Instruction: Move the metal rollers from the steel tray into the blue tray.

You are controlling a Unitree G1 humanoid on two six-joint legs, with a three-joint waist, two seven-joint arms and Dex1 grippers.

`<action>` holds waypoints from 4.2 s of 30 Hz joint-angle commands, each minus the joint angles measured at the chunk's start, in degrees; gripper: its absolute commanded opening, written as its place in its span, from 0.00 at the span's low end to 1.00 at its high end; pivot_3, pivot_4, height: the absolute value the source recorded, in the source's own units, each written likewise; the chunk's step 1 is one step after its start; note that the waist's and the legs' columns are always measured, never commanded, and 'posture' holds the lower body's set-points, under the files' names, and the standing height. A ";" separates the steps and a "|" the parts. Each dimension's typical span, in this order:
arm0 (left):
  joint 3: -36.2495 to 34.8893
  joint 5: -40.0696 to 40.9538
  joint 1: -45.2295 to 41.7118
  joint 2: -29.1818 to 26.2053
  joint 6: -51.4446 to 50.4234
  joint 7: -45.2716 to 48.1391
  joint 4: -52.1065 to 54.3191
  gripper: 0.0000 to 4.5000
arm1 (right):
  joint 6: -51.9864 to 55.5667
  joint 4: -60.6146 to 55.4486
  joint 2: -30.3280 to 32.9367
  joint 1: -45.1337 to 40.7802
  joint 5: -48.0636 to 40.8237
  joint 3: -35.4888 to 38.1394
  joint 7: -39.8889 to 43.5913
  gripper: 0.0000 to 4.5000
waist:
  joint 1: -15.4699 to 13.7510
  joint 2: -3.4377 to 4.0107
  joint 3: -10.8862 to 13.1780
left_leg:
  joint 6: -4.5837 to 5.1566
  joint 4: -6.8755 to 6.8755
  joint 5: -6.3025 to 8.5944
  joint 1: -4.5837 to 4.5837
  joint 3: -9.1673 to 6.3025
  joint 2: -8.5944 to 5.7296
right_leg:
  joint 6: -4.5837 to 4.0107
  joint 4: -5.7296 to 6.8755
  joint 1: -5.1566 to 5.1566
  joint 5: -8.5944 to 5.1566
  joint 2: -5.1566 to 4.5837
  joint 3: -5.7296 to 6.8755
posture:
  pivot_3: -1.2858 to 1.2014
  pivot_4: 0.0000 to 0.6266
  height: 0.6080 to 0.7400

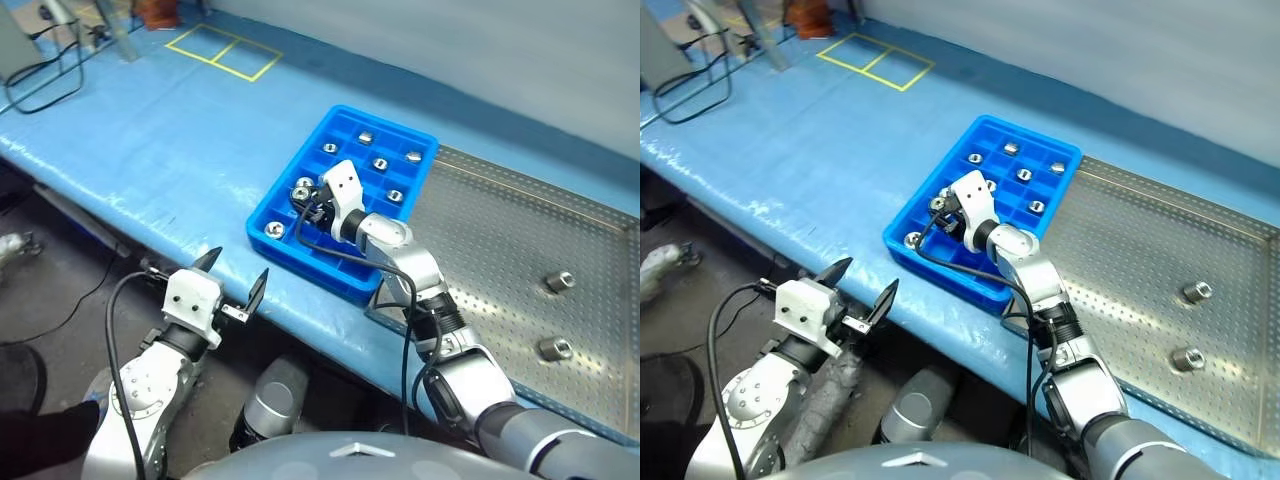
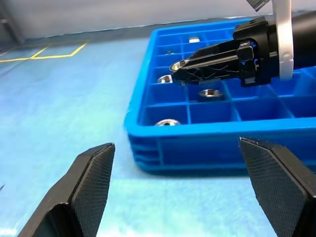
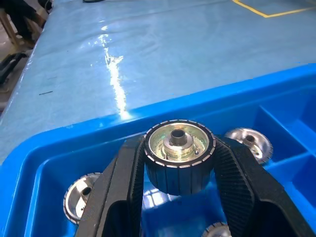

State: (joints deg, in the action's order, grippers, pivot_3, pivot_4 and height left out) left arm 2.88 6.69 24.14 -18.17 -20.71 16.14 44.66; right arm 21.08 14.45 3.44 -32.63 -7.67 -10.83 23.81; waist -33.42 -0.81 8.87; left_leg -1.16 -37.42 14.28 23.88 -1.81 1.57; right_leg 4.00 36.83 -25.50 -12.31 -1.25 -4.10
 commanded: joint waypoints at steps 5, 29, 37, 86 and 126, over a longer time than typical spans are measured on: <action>0.75 -0.44 -1.20 0.31 1.15 -0.21 1.70 0.98 | -2.60 -3.22 0.97 0.28 -0.50 4.02 -1.21 0.38 | -3.62 0.00 0.00 | -0.17 -0.02 0.01 -0.03 -0.01 0.07 | -0.32 0.03 0.01 -0.22 -0.01 0.16 | 0.78 0.24 1.00; 1.54 -0.09 -7.06 0.38 1.22 0.63 -2.11 0.98 | -0.33 -7.83 5.35 3.78 0.51 8.28 -5.74 0.38 | -3.29 0.01 -0.01 | -0.29 0.08 0.01 -0.04 -0.05 0.14 | -0.21 0.08 0.01 -0.14 0.02 0.31 | 0.75 0.24 1.00; 3.49 0.74 -12.02 0.01 1.44 3.05 -5.95 0.98 | 2.84 -12.83 6.92 7.32 -0.01 8.24 -5.61 0.38 | -1.23 0.03 -0.02 | -0.32 0.09 -0.02 0.00 -0.06 0.14 | -0.20 0.10 0.13 -0.12 0.03 0.31 | 0.71 0.24 1.00; 3.05 -0.09 -14.34 1.93 2.57 1.63 -8.92 0.98 | 1.66 -12.33 3.51 8.41 -1.75 10.89 -7.00 0.87 | 6.09 0.06 -0.05 | -0.31 0.05 -0.08 -0.09 -0.15 0.14 | -0.24 0.15 0.40 -0.04 0.06 0.31 | 0.69 0.24 1.00; 3.29 4.59 -30.43 5.58 7.53 8.83 -25.49 0.98 | 32.59 -29.84 17.50 25.89 -10.16 24.84 -10.45 0.83 | 33.82 0.24 -0.10 | 0.27 -0.41 -0.14 -1.19 -0.30 -0.03 | -0.22 0.05 1.93 -0.03 0.00 -0.08 | 0.56 0.24 1.00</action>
State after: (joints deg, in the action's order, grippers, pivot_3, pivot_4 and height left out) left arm 7.16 11.63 -6.04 -12.67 -13.47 26.11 17.80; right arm 54.80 -15.35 20.27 -5.79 -18.15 13.84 13.40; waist 0.40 -0.57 8.78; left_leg -0.89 -37.83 14.15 22.70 -2.12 1.53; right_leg 3.79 36.88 -23.59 -12.33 -1.24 -4.18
